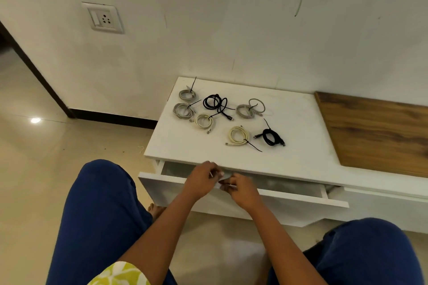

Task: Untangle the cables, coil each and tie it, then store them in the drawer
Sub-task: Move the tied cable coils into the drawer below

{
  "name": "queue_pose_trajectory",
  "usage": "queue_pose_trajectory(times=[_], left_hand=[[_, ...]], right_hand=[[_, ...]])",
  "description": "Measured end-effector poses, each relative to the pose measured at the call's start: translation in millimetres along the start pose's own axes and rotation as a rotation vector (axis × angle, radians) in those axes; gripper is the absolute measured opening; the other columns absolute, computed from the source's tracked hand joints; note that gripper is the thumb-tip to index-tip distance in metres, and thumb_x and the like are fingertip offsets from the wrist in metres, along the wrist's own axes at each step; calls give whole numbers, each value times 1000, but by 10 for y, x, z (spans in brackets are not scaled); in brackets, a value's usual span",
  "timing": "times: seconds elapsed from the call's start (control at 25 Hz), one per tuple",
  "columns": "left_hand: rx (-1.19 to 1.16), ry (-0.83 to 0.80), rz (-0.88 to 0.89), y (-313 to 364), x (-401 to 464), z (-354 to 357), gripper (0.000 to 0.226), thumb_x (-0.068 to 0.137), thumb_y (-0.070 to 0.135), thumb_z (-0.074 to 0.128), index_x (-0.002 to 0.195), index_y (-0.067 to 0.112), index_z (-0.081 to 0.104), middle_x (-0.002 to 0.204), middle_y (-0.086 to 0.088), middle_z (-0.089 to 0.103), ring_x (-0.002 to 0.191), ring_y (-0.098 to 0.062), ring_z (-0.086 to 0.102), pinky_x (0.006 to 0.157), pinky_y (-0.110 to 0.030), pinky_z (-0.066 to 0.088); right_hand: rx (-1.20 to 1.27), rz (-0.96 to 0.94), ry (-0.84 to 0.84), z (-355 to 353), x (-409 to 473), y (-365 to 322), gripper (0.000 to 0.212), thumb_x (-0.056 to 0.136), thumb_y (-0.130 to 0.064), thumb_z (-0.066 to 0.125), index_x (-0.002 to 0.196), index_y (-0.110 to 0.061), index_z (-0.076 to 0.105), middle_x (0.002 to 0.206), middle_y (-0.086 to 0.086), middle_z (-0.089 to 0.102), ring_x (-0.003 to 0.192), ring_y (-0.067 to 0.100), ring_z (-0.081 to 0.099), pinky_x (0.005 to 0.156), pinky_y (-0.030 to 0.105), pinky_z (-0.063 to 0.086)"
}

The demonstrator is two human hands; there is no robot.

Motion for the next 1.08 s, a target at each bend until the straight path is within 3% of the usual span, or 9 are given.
queue_pose_trajectory(times=[0.08,0.16,0.36,0.48,0.56,0.68,0.88,1.08], left_hand=[[-3,-252,-64,-8,37,206,23,92,27,58,94,8,71,95,-8,67,88,-19,59,78,-28,45],[1,-344,-143,-109,54,243,20,90,26,62,98,12,73,99,-6,70,87,-12,59,76,-20,43],[-21,-616,-336,-391,-61,293,25,80,26,74,102,16,74,99,2,71,86,-4,58,79,-18,41],[22,-786,-399,-430,-160,371,26,80,21,73,106,20,73,92,11,69,82,1,57,69,-9,42],[39,-859,-469,-443,-228,421,27,80,17,74,107,18,72,90,10,68,87,-4,58,74,-13,47],[157,-992,-501,-418,-362,537,32,81,17,73,113,17,69,108,-1,68,101,-12,58,87,-23,50],[255,-1142,-543,-418,-559,670,33,88,7,64,121,13,64,121,-6,64,102,-14,57,93,-27,50],[146,-1099,-524,-330,-508,637,30,88,4,63,117,8,65,119,-9,66,97,-14,63,87,-26,53]], right_hand=[[-3,44,-58,26,16,35,23,86,-29,66,106,-19,72,101,4,66,93,21,61,79,29,45],[24,85,-118,34,37,103,25,81,-29,71,105,-20,73,100,3,70,91,18,63,78,27,46],[58,83,-282,77,27,135,27,69,-32,80,95,-25,76,96,-4,74,80,3,58,67,17,40],[33,72,-367,161,-8,103,29,66,-34,83,93,-23,76,90,-4,74,68,0,54,63,16,40],[31,86,-456,246,-50,88,31,66,-31,84,93,-19,76,87,0,73,63,2,54,61,15,44],[70,118,-590,401,-158,62,33,66,-23,85,95,-12,75,79,-2,69,63,4,58,58,14,49],[79,132,-737,626,-298,28,33,70,-16,82,100,-6,72,73,-6,65,70,7,62,61,16,54],[125,150,-764,616,-291,69,28,76,-9,75,103,-4,70,88,4,71,74,10,65,71,21,57]])
Point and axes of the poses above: each hand's wrist, its own x-axis towards the middle knuckle, its own z-axis out of the palm, y = z × x, the point moved 9 cm from there along x, towards the middle knuckle
